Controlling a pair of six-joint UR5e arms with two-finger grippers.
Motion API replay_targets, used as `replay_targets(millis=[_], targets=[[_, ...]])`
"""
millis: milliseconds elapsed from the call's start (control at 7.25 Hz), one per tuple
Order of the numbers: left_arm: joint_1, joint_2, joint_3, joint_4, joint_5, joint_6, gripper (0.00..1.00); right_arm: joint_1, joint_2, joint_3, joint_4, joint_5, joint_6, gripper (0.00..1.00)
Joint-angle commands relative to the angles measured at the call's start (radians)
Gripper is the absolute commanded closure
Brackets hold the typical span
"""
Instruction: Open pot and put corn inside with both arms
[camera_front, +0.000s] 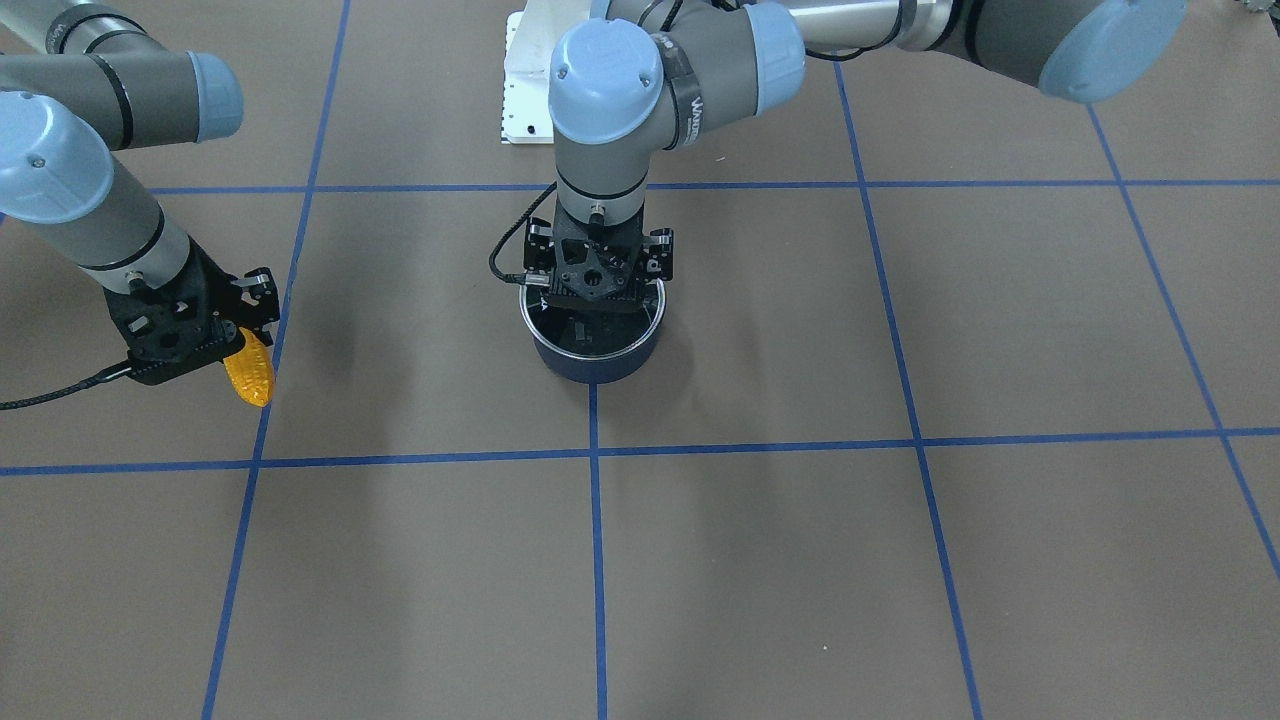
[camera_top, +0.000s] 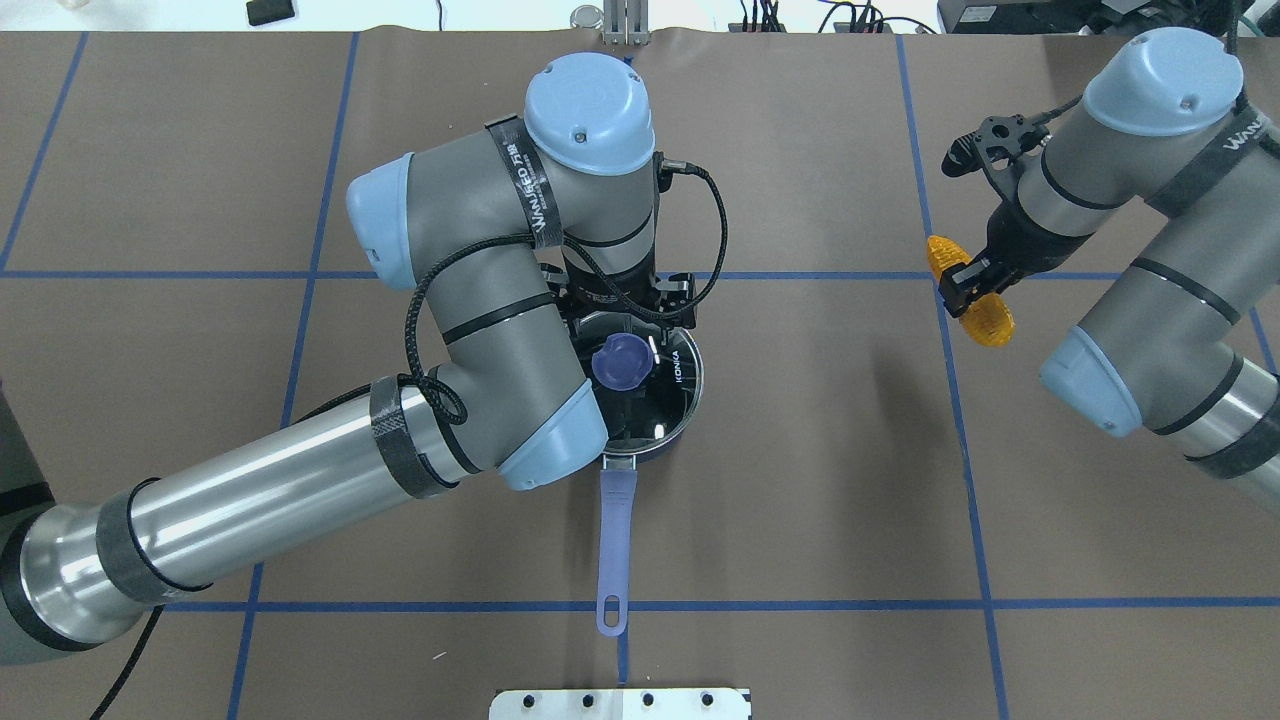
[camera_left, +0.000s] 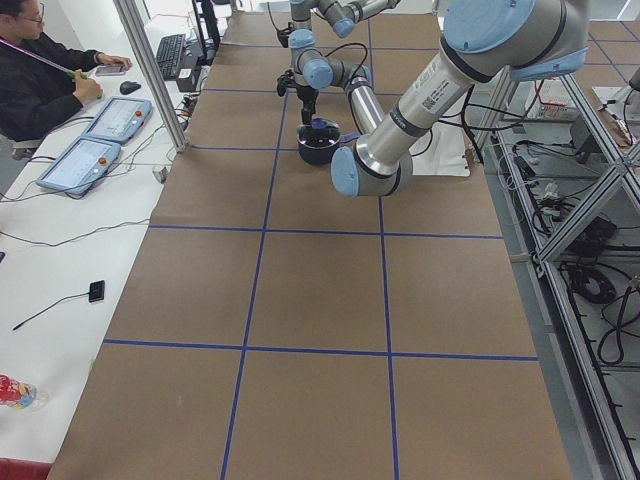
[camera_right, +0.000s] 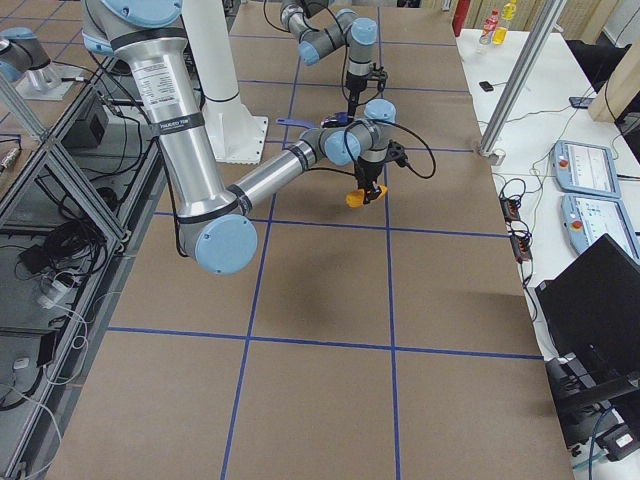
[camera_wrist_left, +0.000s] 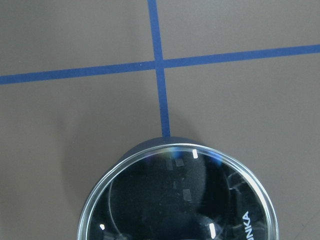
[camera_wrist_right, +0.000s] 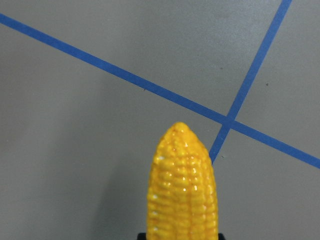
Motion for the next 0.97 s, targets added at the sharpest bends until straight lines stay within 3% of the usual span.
replay_targets(millis=[0,276,828], targets=[[0.004,0.004,0.003,-0.008,-0.001,-0.004,0.09,0.000,0.000,0.000,0.000,0.000,0.000,0.60],[0.004,0.006,0.002,-0.008,-0.001,-0.011,0.24,-0.002,0.000,-0.003,0.000,-0.002,-0.001,0.60],[0.017,0.013,0.002,-0.008,-0.001,-0.013,0.25,-0.002,-0.002,-0.008,0.002,-0.002,-0.001,0.60]])
